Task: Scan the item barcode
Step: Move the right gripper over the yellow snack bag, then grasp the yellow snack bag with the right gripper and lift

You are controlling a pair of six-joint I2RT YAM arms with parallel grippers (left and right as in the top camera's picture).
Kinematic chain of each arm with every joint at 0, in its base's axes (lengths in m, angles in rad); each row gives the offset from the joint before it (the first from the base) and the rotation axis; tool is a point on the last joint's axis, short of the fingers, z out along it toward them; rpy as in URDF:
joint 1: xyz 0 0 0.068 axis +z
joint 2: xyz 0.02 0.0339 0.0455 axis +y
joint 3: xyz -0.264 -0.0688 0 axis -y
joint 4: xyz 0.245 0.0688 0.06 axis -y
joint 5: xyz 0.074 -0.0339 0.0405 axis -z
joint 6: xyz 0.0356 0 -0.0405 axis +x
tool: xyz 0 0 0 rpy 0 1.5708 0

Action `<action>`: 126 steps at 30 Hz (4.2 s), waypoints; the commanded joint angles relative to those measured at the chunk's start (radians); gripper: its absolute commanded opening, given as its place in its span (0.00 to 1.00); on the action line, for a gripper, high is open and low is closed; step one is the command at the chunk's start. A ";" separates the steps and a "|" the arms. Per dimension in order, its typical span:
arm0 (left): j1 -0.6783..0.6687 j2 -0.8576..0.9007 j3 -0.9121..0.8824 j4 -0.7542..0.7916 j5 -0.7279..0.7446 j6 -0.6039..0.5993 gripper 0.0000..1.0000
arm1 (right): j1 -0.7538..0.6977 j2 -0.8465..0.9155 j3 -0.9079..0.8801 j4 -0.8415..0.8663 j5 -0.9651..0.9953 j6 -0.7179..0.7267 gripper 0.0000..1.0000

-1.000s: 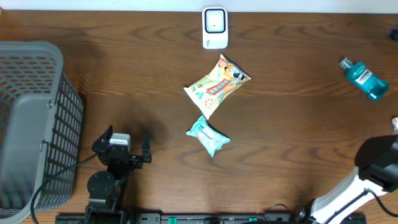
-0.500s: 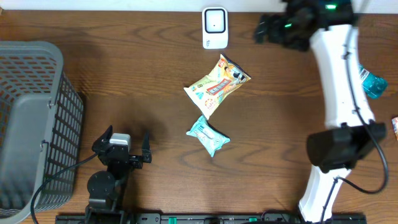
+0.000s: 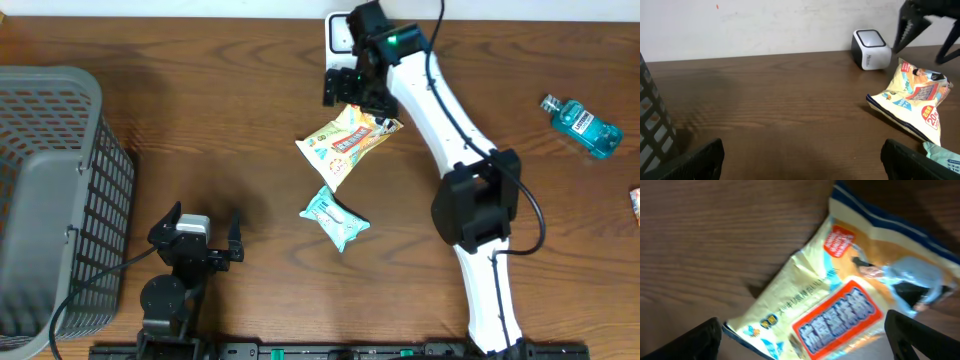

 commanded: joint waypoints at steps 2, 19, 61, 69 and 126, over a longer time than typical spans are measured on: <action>0.003 -0.003 -0.016 -0.034 0.014 -0.002 1.00 | 0.023 -0.005 0.007 0.031 0.000 0.135 0.99; 0.003 -0.003 -0.016 -0.034 0.014 -0.002 1.00 | 0.142 0.013 0.006 -0.163 0.249 0.506 0.99; 0.003 -0.003 -0.016 -0.034 0.014 -0.002 1.00 | 0.091 0.057 0.010 -0.157 0.278 0.474 0.99; 0.003 -0.003 -0.016 -0.034 0.014 -0.002 1.00 | 0.095 0.060 -0.035 -0.106 0.282 0.483 0.91; 0.003 -0.003 -0.016 -0.034 0.014 -0.002 1.00 | -0.100 -0.121 -0.163 -0.508 -1.063 -0.010 0.01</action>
